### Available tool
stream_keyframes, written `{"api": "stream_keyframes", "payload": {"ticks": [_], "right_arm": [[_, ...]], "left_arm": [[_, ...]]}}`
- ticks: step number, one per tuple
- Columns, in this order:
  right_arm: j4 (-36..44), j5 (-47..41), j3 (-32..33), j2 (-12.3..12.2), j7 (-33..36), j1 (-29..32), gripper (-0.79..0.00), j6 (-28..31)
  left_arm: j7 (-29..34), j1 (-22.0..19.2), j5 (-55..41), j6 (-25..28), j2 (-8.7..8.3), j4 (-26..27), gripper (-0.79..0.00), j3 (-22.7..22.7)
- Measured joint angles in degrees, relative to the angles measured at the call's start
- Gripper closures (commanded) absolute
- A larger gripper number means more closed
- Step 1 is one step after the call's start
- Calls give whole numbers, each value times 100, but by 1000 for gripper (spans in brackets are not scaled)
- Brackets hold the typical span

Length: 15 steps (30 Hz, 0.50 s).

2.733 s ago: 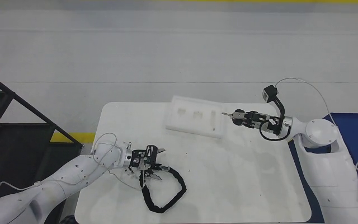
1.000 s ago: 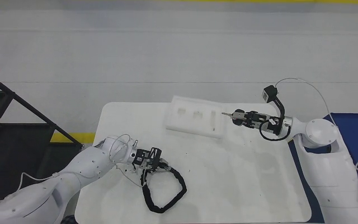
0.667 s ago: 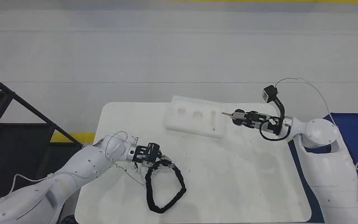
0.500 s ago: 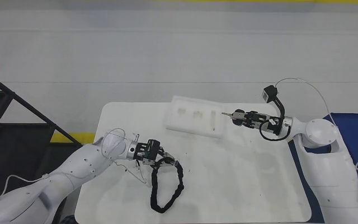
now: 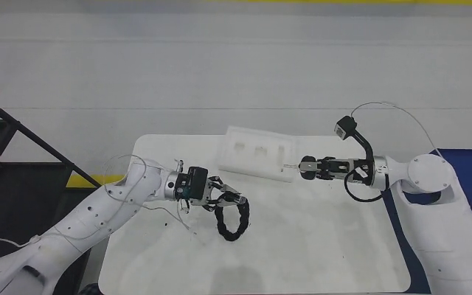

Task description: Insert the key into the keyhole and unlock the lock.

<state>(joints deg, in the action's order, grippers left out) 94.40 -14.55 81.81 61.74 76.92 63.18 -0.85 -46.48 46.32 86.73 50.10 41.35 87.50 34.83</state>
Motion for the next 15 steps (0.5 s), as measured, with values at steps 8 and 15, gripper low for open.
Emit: {"api": "stream_keyframes", "payload": {"ticks": [8, 15], "right_arm": [[649, -293, 216, -85, 68, 185, 0, -316], [1097, -189, 240, -142, -101, 312, 0, -463]], "left_arm": [[402, 181, -244, -415, -88, 560, 0, 532], [910, 102, -263, -615, 56, 769, 0, 524]]}}
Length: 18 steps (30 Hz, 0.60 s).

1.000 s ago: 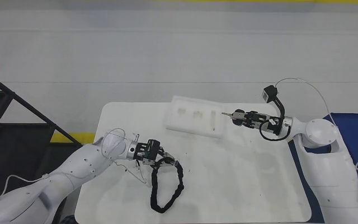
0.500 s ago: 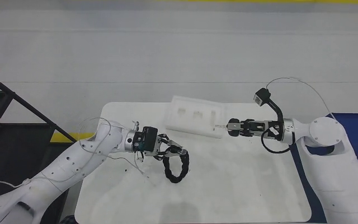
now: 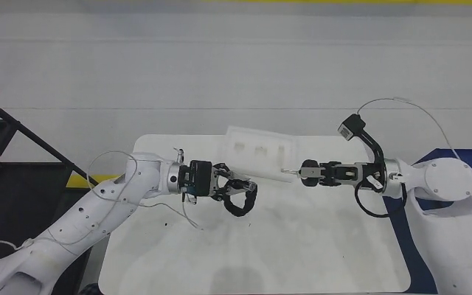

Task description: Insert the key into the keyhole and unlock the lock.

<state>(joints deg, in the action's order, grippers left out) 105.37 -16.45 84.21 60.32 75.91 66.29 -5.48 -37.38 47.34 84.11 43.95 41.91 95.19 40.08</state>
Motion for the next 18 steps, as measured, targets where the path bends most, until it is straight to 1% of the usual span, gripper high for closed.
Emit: {"api": "stream_keyframes", "payload": {"ticks": [8, 18], "right_arm": [[133, 209, 16, -40, -207, 79, 0, -120], [132, 205, 15, -40, -203, 77, 0, -118]], "left_arm": [[231, -318, 47, -149, 325, -297, 0, -284], [254, -332, 71, -150, 335, -307, 0, -293]]}}
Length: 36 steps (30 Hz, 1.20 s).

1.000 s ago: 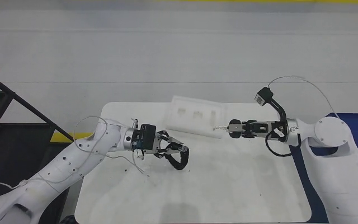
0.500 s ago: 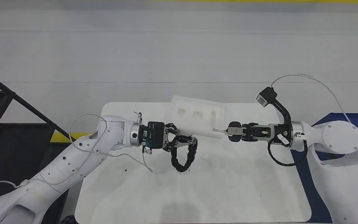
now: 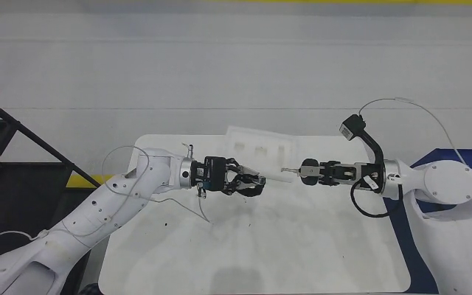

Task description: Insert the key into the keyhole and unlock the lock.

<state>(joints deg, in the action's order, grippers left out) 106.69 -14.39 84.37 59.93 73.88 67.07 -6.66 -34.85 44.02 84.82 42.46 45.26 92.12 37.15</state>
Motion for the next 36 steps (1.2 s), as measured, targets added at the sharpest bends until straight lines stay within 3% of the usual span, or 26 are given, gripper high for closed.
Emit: {"api": "stream_keyframes", "payload": {"ticks": [10, 13, 17, 23, 36], "right_arm": [[53, 46, -13, -2, -58, 19, 0, -9], [400, 311, -50, -32, -158, 22, 0, -268], [1060, 992, -64, -120, 9, -64, 0, -1016], [1758, 1442, -43, -207, 222, -132, 0, -1738], [2014, 1779, -399, -410, 99, -243, 0, -2273]], "left_arm": [[4, 4, -1, -5, 1, 3, 0, 0], [139, 71, -41, -75, 37, 89, 0, -10], [89, 52, -175, -2, 173, 22, 0, -139], [61, 74, -353, -359, 444, -295, 0, -405], [-1109, -72, -241, -628, 929, -1291, 0, -681]]}}
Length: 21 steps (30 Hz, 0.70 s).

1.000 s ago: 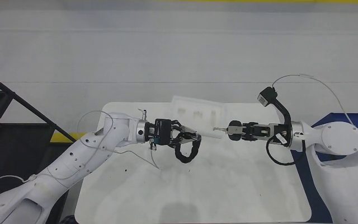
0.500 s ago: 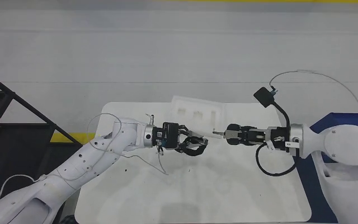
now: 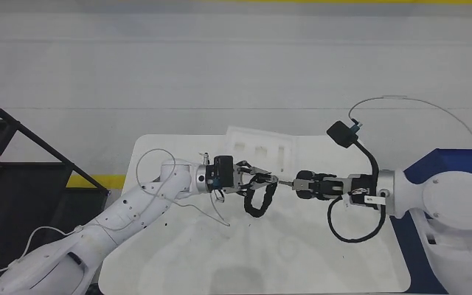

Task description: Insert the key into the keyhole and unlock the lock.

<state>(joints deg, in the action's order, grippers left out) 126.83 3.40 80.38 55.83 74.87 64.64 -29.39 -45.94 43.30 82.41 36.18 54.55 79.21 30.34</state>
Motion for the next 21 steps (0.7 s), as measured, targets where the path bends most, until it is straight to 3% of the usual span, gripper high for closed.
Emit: {"api": "stream_keyframes", "payload": {"ticks": [8, 21], "right_arm": [[-6, 52, -218, -144, -189, -169, 0, -190], [-28, 103, -473, -379, -283, -316, 0, -284]], "left_arm": [[-77, -85, 328, -209, 179, -127, 0, 3], [-88, 50, 529, -74, 244, -27, 0, 230]]}}
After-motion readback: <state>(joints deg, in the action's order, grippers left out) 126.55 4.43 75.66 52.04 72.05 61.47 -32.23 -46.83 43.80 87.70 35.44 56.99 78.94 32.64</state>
